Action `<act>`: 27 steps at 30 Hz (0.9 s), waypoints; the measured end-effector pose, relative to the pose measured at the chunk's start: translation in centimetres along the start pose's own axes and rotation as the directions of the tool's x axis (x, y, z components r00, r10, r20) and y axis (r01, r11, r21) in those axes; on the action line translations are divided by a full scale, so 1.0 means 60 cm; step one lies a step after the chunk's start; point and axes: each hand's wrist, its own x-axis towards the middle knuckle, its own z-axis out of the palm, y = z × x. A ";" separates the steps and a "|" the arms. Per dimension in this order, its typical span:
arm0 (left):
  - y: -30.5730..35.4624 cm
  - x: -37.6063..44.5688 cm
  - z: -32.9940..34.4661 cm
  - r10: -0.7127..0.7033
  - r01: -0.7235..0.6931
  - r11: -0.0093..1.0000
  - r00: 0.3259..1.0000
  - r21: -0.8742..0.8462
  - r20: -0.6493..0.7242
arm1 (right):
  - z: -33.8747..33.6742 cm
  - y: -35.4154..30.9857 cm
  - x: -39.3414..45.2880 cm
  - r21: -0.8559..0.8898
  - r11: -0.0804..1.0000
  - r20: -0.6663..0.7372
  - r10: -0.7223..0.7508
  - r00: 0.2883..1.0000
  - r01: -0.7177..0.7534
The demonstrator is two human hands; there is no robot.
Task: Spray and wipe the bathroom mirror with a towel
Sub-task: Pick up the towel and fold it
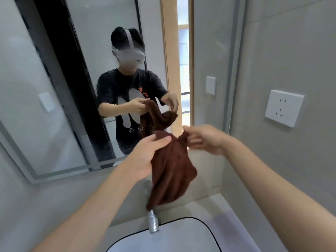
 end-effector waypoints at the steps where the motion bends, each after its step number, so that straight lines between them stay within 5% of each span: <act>1: 0.008 0.002 0.004 -0.012 0.011 0.999 1.000 -0.042 -0.011 | 0.003 0.030 -0.002 -0.117 0.991 0.025 0.073 0.997 -0.069; 4: 0.024 0.008 0.005 -0.052 0.051 0.991 0.999 -0.120 -0.008 | 0.026 0.098 -0.019 -0.255 0.941 0.172 0.271 0.947 -0.223; 7: 0.034 0.011 0.004 -0.026 0.026 0.993 1.000 -0.115 0.006 | 0.059 0.121 -0.042 -0.037 0.965 0.270 0.260 0.927 -0.260; 11: 0.048 0.009 -0.005 0.104 -0.104 0.995 0.989 -0.001 -0.101 | 0.069 0.117 -0.045 0.293 0.927 0.192 0.184 0.964 -0.235; 15: 0.054 0.002 -0.028 0.200 -0.170 0.975 0.952 0.143 -0.231 | 0.047 0.093 -0.045 0.164 0.975 0.090 0.134 0.987 -0.147; 18: 0.047 -0.002 -0.039 0.176 -0.120 0.972 0.942 0.204 -0.286 | 0.067 0.072 -0.034 0.035 0.999 -0.071 -0.014 0.997 0.017; 22: 0.065 -0.008 -0.086 0.108 -0.009 0.969 0.914 0.246 -0.391 | 0.071 0.044 -0.023 0.165 0.977 -0.256 -0.090 0.962 0.136; 27: 0.091 -0.015 -0.128 0.016 0.178 0.917 0.878 0.357 -0.479 | 0.084 0.013 -0.029 0.085 0.954 -0.271 -0.255 0.928 0.287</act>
